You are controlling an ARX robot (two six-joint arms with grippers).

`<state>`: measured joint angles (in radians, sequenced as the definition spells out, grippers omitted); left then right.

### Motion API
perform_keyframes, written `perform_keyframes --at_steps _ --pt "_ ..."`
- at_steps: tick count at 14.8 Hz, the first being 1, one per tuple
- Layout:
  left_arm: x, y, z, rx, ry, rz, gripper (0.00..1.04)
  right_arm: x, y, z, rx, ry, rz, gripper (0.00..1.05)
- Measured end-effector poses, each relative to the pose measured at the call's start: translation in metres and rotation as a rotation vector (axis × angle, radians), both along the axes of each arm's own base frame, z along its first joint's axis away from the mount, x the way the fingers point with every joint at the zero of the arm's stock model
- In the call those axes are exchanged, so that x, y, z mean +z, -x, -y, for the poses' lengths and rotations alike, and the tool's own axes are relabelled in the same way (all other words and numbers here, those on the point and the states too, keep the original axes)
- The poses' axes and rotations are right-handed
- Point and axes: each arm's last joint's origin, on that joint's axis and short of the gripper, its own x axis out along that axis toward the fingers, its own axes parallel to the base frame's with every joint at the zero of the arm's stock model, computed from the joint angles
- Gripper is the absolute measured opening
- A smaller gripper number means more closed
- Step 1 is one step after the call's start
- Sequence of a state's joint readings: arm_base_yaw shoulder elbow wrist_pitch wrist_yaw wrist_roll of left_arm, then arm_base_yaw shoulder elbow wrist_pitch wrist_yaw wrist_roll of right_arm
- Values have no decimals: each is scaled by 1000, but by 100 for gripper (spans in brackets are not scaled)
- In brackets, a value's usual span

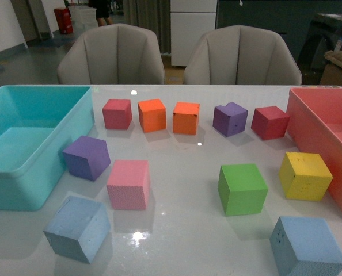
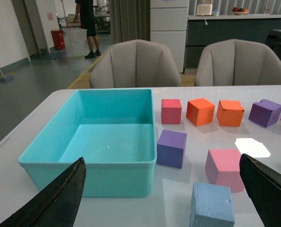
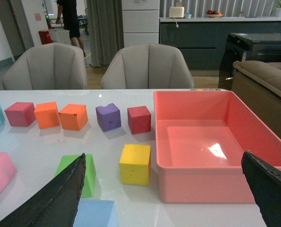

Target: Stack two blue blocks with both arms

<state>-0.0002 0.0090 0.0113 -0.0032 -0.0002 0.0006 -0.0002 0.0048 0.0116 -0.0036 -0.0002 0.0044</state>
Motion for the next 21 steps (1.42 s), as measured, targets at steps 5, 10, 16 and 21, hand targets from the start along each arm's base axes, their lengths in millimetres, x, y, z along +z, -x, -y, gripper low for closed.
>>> perform_keyframes --at_steps 5,10,16,21 --pt "0 0 0 0 0 0 98 0 0 0 0 0 0 98" --pt "0 0 0 0 0 0 98 -2 -1 1 51 -58 -143 98" --pt "0 0 0 0 0 0 98 78 -100 -19 45 -85 -158 98" --pt "0 0 0 0 0 0 98 -22 -159 -45 29 -29 -719 98"
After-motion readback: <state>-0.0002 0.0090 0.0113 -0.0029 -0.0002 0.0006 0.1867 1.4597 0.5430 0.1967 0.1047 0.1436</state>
